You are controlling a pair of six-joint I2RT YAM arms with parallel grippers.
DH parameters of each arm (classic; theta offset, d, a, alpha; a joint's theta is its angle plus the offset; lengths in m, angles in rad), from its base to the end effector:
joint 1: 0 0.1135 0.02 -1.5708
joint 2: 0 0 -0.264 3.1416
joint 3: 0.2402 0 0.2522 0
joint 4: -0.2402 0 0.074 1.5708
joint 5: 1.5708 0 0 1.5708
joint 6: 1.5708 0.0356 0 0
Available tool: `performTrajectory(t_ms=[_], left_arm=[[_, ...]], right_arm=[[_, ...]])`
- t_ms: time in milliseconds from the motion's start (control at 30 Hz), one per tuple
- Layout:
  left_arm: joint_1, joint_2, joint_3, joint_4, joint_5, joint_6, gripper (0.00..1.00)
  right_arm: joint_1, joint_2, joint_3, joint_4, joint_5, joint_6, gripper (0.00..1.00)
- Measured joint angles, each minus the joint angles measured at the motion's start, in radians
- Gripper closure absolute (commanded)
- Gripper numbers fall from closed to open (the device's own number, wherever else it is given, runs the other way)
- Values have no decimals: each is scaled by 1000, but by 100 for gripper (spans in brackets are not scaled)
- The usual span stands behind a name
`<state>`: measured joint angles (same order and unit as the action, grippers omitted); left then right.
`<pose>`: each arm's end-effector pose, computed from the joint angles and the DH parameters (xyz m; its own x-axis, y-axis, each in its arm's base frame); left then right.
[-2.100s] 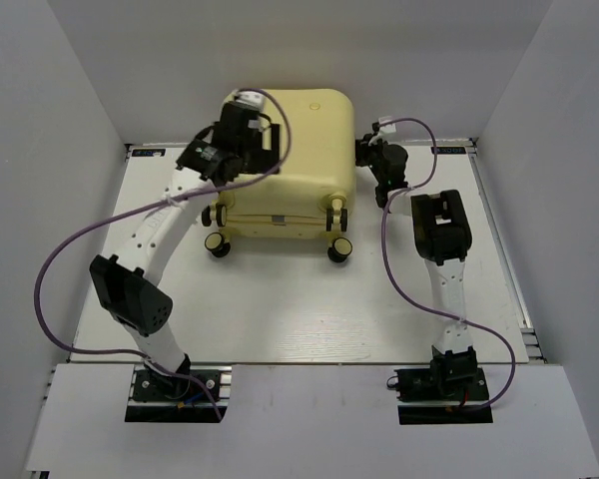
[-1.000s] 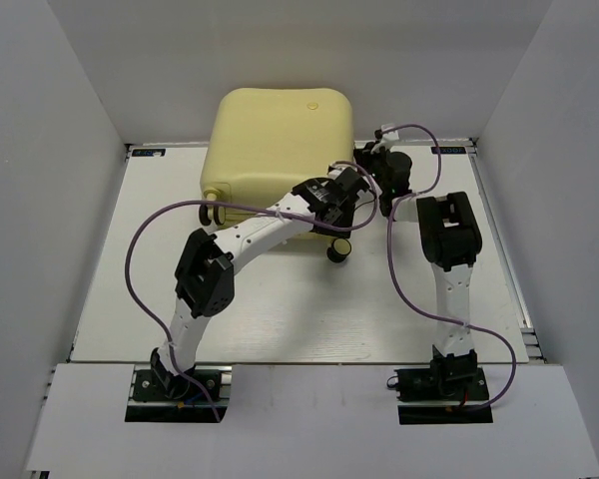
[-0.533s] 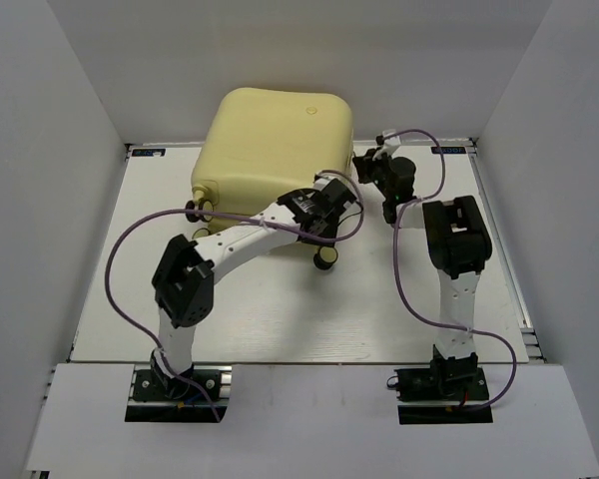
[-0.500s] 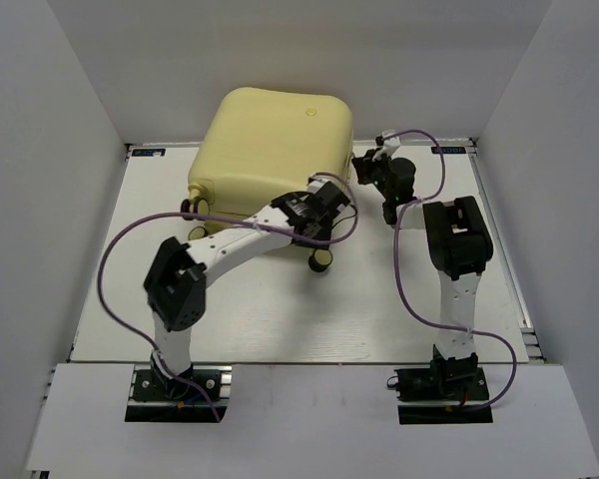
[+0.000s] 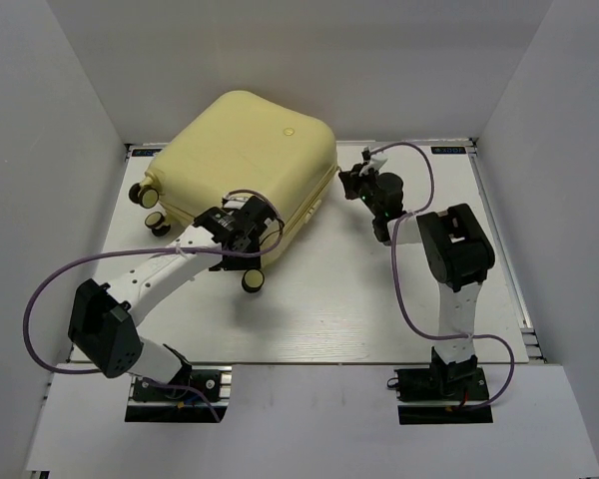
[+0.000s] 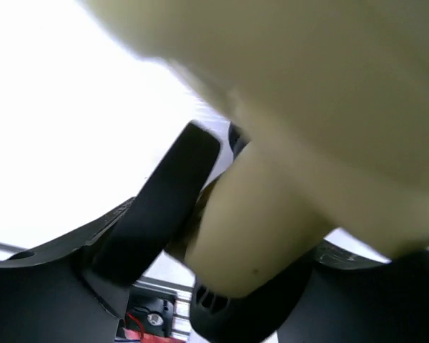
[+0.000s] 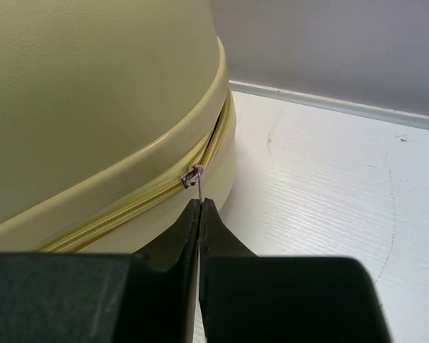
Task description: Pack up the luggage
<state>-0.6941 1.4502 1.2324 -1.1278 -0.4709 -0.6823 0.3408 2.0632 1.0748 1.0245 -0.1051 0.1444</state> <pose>0.2132 -0.1565 0.2782 -0.8919 0.0112 -0.4522 -0.0904 0.9751 0.2024 0.4125 0.1502 0.1785 -0.0284 0.1418 -0.9895 -0.4316 0.8911 0.1401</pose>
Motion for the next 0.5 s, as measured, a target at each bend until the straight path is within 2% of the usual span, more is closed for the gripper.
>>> performTrajectory(t_ms=[133, 267, 333, 500], left_arm=[[82, -42, -31, -29, 4, -79, 100], [249, -92, -69, -145, -71, -161, 100], [326, -95, -72, -173, -116, -177, 100], [418, -89, -74, -204, -127, -155, 100]], right_arm=[[8, 22, 38, -6, 20, -10, 100], [1, 160, 229, -13, -11, -29, 100], [-16, 245, 346, -15, -70, -29, 100], [-53, 397, 574, -29, -260, -28, 100]])
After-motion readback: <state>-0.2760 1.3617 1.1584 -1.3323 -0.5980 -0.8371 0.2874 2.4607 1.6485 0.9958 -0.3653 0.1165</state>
